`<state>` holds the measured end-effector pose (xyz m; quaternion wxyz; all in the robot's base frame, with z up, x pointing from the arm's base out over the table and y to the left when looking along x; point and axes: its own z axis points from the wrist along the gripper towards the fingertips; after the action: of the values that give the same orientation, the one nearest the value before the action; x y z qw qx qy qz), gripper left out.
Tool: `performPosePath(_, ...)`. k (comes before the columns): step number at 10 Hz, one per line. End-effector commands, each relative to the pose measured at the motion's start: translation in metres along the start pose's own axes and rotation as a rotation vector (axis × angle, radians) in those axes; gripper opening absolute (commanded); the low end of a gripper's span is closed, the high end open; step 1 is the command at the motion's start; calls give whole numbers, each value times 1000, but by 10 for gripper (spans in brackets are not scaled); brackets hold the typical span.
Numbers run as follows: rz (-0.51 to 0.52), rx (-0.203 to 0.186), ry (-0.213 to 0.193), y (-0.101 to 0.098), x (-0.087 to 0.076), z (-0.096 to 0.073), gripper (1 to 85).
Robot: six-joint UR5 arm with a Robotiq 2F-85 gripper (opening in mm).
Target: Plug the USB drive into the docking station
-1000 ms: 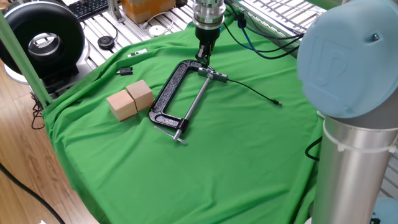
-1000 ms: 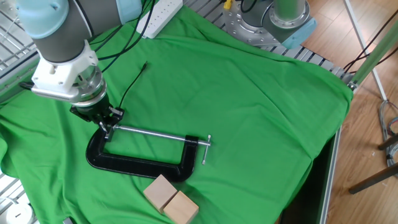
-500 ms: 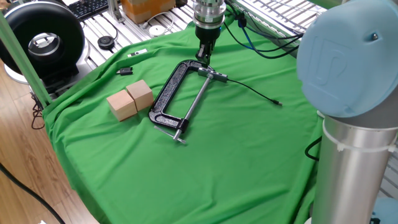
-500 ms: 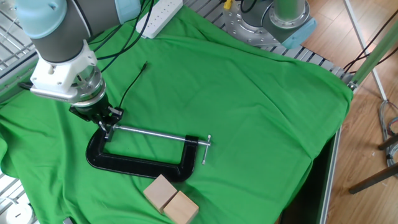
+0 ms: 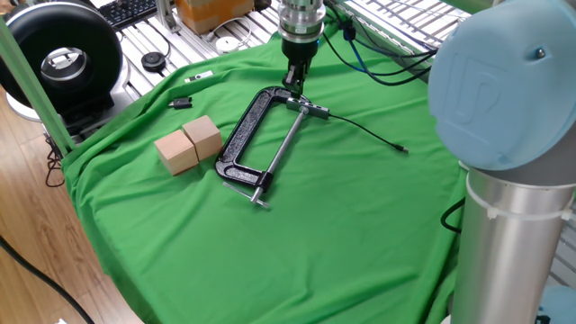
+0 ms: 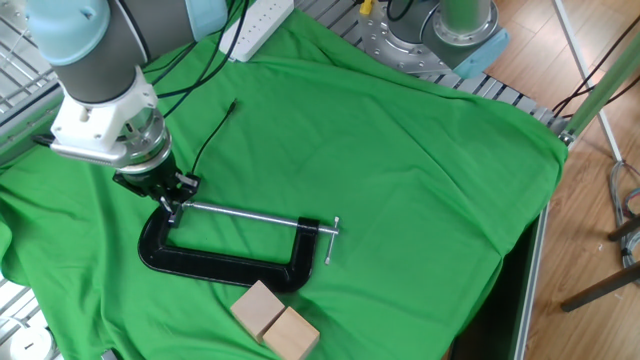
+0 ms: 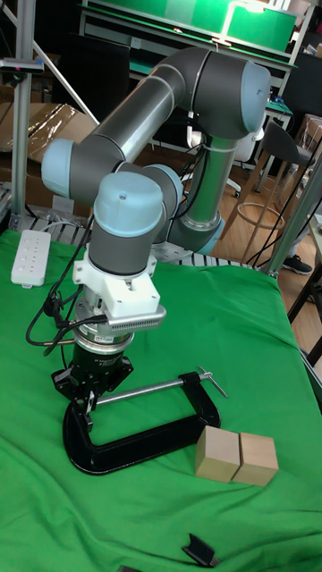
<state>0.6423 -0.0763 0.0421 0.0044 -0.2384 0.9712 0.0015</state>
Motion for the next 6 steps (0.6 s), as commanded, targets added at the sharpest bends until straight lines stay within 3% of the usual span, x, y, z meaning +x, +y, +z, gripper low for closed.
performPosePath(1,13,-9,-8,4,-2,1,17)
performPosePath(6,13,-9,-12,5,-3,2,17)
